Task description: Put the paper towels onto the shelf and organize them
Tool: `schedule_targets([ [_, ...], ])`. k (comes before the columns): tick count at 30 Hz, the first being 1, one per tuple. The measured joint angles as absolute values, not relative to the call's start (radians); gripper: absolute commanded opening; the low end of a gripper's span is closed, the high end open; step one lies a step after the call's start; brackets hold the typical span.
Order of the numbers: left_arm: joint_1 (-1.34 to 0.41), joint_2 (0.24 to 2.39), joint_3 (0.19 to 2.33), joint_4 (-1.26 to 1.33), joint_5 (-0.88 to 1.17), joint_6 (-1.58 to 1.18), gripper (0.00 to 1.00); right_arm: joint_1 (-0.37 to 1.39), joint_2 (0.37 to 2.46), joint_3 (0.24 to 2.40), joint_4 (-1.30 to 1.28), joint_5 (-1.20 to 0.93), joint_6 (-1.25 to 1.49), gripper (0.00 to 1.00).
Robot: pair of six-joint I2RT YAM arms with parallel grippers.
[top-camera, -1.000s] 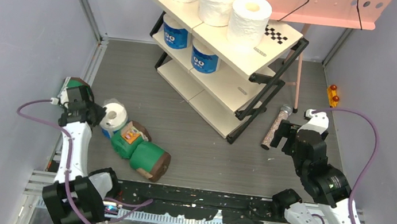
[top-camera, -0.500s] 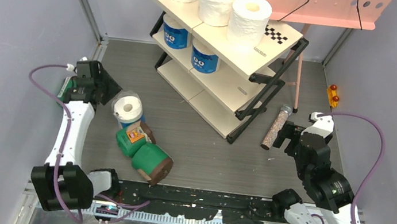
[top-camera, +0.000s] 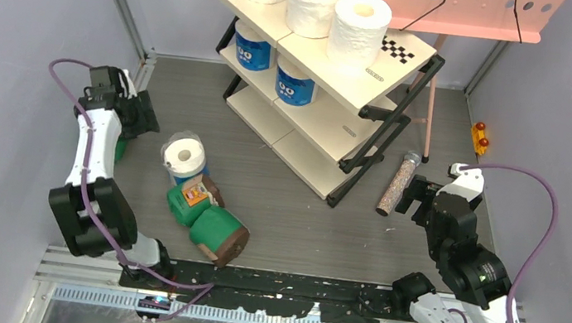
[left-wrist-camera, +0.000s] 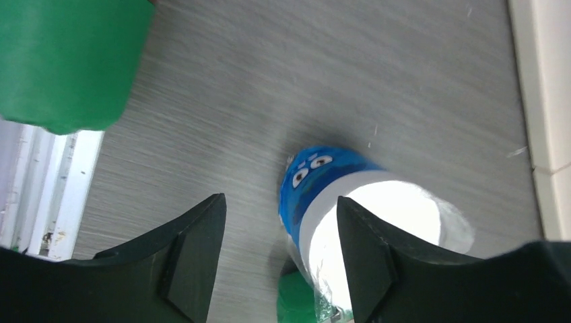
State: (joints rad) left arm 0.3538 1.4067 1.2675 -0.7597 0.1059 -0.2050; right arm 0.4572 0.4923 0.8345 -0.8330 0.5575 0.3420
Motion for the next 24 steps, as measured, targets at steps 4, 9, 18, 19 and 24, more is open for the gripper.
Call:
schedule_targets([
  [4,0.354,1.490,1.268,-0.810,0.176,-0.136,0.68,0.457,0.488,0.834,-0.838,0.565,0.344,0.95],
  [9,0.345,1.508,1.266,-0.836,0.232,-0.098,0.69,0.457,0.488,0.834,-0.839,0.567,0.344,0.95],
  [18,0.278,1.536,1.244,-0.843,0.261,-0.075,0.70,0.457,0.491,0.834,-0.839,0.567,0.344,0.95],
  [19,0.273,1.545,1.242,-0.843,0.263,-0.074,0.70,0.457,0.491,0.834,-0.839,0.567,0.344,0.95],
  [24,0.266,1.569,1.228,-0.840,0.270,-0.075,0.69,0.457,0.491,0.834,-0.839,0.567,0.344,0.95],
])
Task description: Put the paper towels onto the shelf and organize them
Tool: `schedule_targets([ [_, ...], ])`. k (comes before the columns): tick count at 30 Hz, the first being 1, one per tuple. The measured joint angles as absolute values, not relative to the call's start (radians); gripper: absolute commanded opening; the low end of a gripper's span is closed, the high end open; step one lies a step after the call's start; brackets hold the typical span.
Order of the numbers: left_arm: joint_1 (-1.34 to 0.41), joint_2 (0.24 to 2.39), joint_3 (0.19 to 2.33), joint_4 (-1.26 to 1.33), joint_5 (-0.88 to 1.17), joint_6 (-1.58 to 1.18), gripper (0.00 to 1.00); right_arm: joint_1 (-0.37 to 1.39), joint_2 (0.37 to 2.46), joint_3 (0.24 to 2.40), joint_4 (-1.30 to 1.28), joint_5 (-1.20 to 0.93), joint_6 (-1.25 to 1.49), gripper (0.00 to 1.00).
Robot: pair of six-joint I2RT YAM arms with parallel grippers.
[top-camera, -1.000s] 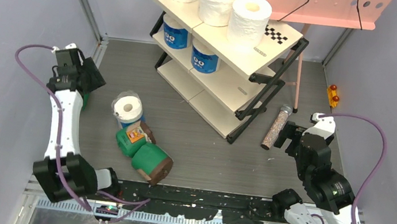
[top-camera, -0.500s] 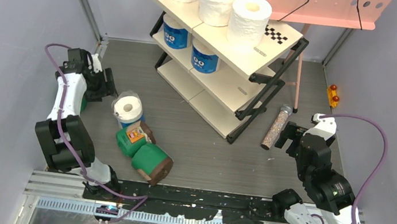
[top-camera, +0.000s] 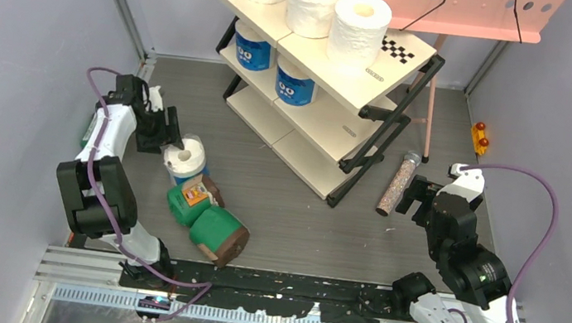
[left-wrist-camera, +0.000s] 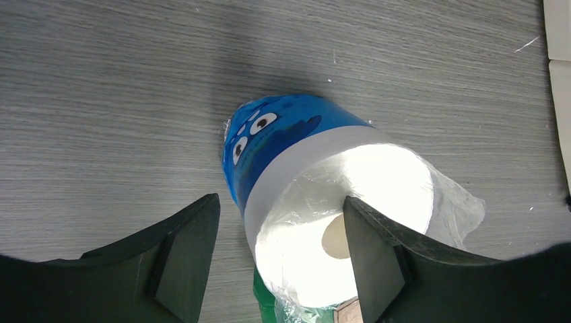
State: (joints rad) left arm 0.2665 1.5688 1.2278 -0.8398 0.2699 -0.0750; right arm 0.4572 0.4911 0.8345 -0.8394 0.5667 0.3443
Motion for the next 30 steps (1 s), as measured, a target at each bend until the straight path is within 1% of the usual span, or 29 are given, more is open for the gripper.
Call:
schedule_targets([
  [12,0.218,1.577,1.230,-0.826,0.265,-0.078,0.69,0.457,0.491,0.834,-0.839,0.566,0.344,0.95],
  [18,0.213,1.556,1.203,-0.807,0.272,-0.134,0.63,0.457,0.491,0.834,-0.839,0.567,0.344,0.95],
  [20,0.212,1.540,1.182,-0.793,0.275,-0.174,0.59,0.457,0.491,0.834,-0.839,0.567,0.344,0.95],
  [22,0.212,1.524,1.160,-0.776,0.280,-0.214,0.53,0.457,0.491,0.834,-0.839,0.567,0.344,0.95],
  [24,0.215,1.507,1.136,-0.756,0.282,-0.262,0.49,0.457,0.491,0.834,-0.839,0.567,0.344,0.95],
  [30,0.257,1.407,1.003,-0.654,0.303,-0.462,0.47,0.457,0.491,0.834,-0.839,0.567,0.344,0.95],
])
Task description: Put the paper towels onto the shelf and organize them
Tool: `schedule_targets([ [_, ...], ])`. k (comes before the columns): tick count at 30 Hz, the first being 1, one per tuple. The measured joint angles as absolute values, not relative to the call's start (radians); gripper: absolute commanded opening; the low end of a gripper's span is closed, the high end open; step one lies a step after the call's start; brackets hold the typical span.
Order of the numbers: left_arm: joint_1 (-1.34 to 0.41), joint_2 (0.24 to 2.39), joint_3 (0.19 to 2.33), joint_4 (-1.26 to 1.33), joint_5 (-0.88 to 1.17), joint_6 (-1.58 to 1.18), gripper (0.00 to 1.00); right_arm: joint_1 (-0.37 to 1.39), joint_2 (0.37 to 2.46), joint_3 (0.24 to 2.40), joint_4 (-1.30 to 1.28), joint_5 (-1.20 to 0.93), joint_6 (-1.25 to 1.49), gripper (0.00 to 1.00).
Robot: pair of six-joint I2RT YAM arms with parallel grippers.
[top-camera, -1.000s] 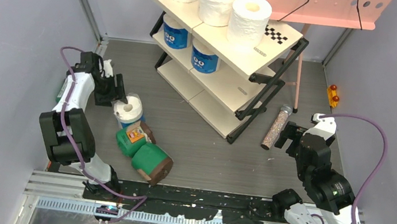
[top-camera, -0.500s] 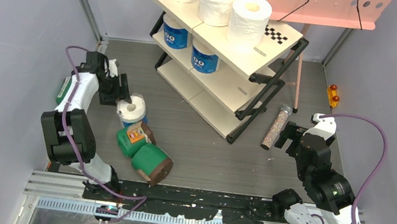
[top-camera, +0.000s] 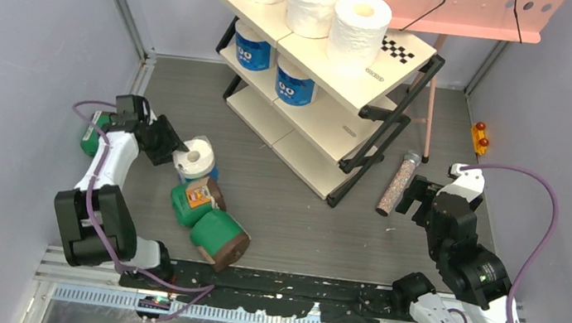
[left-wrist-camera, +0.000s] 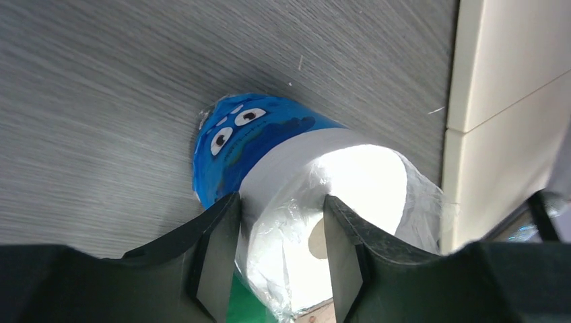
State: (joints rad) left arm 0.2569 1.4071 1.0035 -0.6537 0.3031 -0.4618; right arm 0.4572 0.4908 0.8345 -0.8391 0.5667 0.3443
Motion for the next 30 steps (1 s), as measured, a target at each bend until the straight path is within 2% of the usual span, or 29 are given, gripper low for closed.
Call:
schedule_targets([
  [10,0.197,1.225,0.751,-0.400,0.278,-0.920,0.49,0.457,0.491,0.834,-0.839,0.567,0.344,0.95],
  [18,0.024,1.206,0.697,-0.323,0.253,-1.127,0.59,0.457,0.490,0.834,-0.839,0.567,0.344,0.95],
  [26,-0.039,1.075,0.714,-0.432,0.173,-1.076,0.69,0.457,0.484,0.834,-0.839,0.567,0.345,0.95],
  [30,-0.039,1.074,0.871,-0.583,0.049,-0.892,0.72,0.457,0.477,0.834,-0.839,0.568,0.346,0.95],
])
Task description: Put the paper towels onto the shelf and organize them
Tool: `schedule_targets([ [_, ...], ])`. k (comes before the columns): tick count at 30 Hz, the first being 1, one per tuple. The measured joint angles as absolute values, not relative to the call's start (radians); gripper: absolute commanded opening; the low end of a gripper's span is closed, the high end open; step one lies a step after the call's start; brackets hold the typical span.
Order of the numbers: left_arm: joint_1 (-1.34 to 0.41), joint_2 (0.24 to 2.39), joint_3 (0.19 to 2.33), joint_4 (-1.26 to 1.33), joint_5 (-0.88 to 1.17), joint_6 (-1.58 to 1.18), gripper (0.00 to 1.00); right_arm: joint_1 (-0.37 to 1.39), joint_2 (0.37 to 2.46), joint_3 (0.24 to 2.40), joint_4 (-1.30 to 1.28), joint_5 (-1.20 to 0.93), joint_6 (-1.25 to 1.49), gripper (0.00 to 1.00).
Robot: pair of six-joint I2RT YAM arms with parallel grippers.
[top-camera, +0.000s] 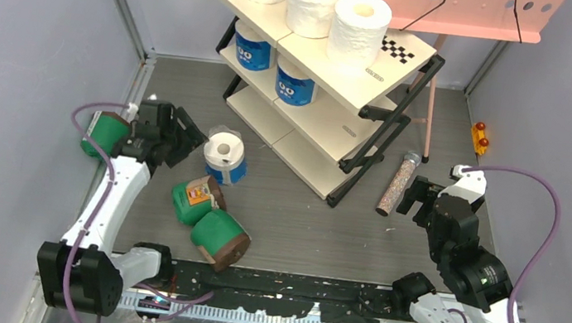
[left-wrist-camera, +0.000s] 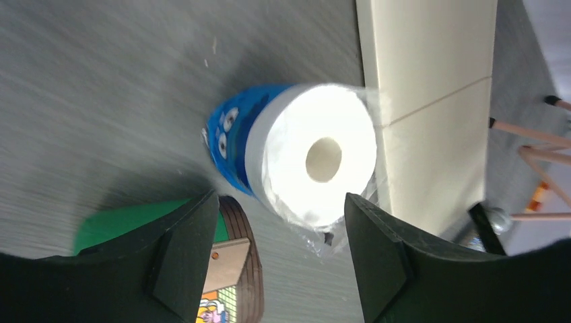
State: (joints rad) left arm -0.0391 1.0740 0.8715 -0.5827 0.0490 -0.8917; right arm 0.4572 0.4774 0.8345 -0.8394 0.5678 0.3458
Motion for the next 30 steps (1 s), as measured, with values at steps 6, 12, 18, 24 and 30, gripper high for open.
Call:
schedule_targets([
  [6,-0.039,1.221,1.124,-0.694,0.008,-0.616,0.76,0.457,0.475,0.834,-0.839,0.571,0.346,0.95],
  [12,-0.060,1.412,1.198,-0.785,0.075,-0.443,0.77,0.457,0.475,0.835,-0.840,0.576,0.346,0.95],
  [18,-0.105,1.482,1.199,-0.813,0.088,-0.381,0.75,0.457,0.475,0.835,-0.840,0.583,0.347,0.95],
  [24,-0.123,1.544,1.212,-0.802,0.093,-0.378,0.72,0.457,0.475,0.834,-0.841,0.583,0.347,0.95],
  [30,-0.124,1.583,1.242,-0.785,0.110,-0.387,0.71,0.457,0.476,0.834,-0.845,0.584,0.347,0.95],
])
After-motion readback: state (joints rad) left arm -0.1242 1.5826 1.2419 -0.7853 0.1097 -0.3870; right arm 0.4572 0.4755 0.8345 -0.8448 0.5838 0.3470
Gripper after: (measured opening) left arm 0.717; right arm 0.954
